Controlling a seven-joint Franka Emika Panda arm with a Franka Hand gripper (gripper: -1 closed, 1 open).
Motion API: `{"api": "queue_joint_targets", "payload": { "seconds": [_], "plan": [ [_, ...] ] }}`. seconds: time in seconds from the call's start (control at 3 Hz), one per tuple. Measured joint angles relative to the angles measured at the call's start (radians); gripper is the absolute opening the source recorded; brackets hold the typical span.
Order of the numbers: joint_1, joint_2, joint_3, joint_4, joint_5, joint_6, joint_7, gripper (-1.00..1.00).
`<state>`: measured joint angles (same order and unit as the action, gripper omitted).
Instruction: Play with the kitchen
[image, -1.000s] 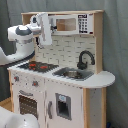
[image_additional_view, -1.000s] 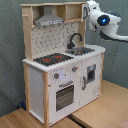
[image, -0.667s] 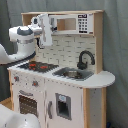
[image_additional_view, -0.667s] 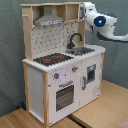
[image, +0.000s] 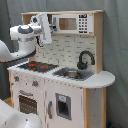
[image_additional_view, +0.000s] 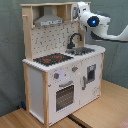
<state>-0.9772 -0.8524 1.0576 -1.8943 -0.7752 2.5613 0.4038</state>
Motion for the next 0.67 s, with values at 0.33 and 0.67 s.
{"api": "queue_joint_targets", "payload": {
  "seconds": [0.33,0.67],
  "plan": [
    [-0.082,0.002,0.052,0.033,0.001,0.001,0.002,-1.0],
    [-0.143,0.002,0.099,0.097,0.0,0.001,0.002,-1.0]
  ]
}}
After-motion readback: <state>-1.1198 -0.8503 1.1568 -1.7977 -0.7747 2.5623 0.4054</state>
